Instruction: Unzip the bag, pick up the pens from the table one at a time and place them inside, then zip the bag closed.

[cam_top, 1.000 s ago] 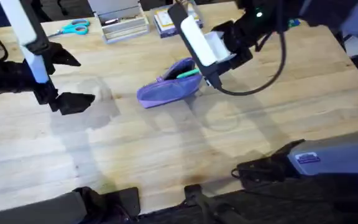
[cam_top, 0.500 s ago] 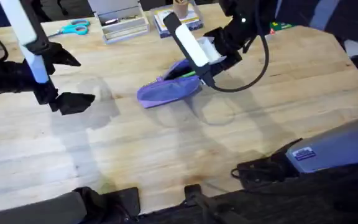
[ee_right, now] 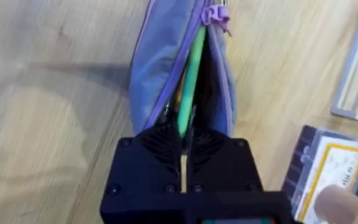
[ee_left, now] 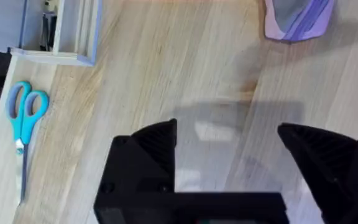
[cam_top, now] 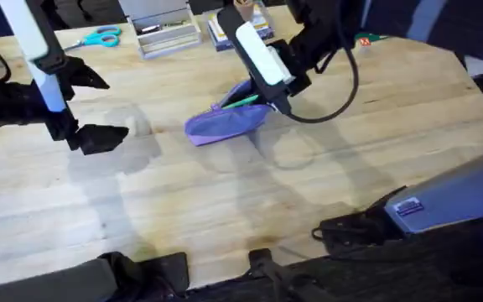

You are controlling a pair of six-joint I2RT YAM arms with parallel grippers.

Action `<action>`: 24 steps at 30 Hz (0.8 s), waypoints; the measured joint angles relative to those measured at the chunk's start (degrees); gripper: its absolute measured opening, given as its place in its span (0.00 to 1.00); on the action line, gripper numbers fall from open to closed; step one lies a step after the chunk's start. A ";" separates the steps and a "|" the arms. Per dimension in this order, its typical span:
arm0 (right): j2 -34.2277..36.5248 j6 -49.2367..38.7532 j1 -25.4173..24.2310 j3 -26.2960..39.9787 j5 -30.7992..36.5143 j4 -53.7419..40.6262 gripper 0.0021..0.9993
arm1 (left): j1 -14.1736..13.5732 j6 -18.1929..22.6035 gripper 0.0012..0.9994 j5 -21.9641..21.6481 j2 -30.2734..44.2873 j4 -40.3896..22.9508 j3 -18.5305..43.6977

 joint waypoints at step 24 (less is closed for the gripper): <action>4.54 3.29 6.41 0.00 3.64 5.74 0.94 | 0.00 0.00 0.99 0.85 0.00 -0.09 0.00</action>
